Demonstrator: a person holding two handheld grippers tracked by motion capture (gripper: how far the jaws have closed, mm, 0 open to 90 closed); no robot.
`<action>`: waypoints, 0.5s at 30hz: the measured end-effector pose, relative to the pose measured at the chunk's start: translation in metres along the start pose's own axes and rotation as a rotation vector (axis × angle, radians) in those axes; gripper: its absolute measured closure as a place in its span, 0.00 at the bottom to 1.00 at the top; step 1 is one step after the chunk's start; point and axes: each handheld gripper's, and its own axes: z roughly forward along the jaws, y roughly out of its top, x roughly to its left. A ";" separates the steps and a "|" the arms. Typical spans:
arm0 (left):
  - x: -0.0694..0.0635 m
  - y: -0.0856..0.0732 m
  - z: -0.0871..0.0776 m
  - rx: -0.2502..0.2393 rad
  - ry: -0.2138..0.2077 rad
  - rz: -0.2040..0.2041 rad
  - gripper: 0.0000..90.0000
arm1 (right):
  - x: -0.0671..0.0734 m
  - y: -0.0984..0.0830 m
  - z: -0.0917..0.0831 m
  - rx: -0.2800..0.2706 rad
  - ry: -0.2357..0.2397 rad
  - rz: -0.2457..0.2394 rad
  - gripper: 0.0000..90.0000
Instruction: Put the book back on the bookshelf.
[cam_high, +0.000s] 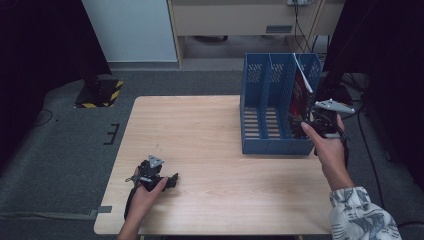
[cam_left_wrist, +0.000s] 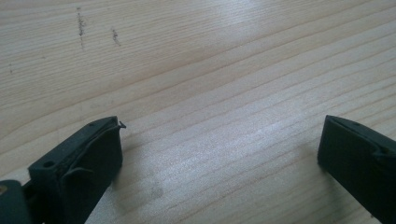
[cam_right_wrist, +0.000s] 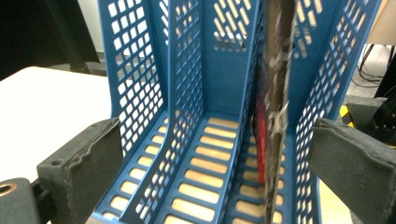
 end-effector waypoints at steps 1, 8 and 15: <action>0.000 0.000 0.000 0.000 0.000 0.000 0.00 | 0.001 -0.002 0.000 0.004 0.003 -0.002 0.04; 0.000 0.000 0.000 0.000 0.000 0.000 0.00 | 0.014 -0.024 -0.006 0.017 0.042 -0.003 0.05; -0.001 0.000 0.000 -0.001 0.001 -0.002 0.00 | 0.028 -0.047 -0.008 0.044 0.084 0.005 0.05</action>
